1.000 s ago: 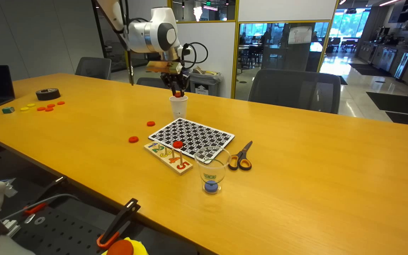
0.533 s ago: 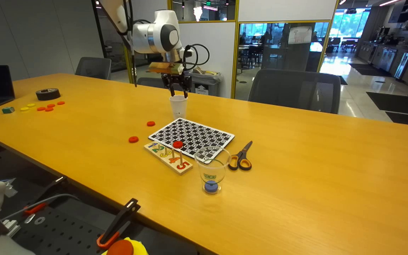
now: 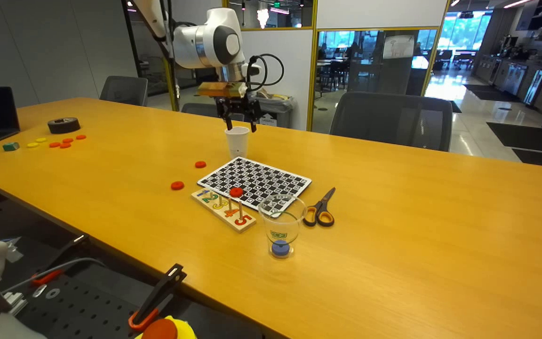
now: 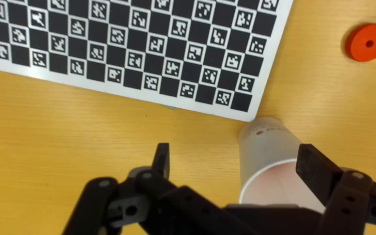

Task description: Put the blue object in the colourless cup then put the orange objects in the white cup

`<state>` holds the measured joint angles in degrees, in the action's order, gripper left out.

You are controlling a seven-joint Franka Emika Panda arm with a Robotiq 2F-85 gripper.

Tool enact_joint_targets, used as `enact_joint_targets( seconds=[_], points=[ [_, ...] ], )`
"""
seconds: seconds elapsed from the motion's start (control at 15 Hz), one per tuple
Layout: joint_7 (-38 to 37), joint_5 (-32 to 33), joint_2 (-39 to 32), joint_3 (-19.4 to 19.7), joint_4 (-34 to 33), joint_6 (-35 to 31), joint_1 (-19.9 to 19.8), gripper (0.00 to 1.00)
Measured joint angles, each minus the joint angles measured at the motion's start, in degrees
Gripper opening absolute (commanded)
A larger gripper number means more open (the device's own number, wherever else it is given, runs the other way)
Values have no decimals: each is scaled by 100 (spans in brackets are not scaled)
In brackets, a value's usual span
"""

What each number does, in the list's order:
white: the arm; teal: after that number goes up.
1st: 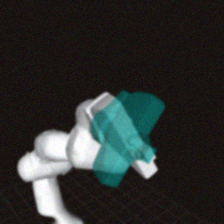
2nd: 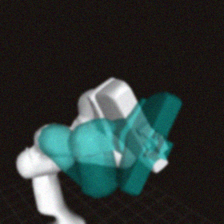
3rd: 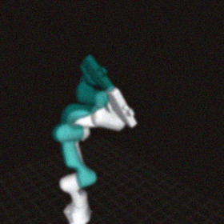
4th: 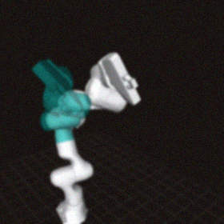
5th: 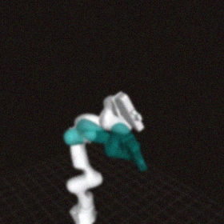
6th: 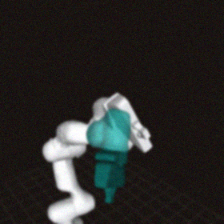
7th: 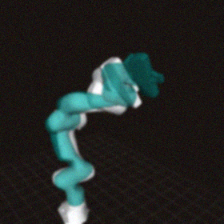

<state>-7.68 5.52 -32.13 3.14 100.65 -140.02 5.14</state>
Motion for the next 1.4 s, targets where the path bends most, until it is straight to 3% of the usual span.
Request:
enact_joint_targets(
  seconds=[0.4,0.73,1.0,1.4],
  points=[
    [138,0,957,56,1529,-164,-299,100],
    [264,-12,1096,56,2459,-941,-526,100],
    [297,-50,1011,54,2910,-1462,-623,100],
    [396,-340,736,-67,3075,-1756,-690,100]
  ],
)
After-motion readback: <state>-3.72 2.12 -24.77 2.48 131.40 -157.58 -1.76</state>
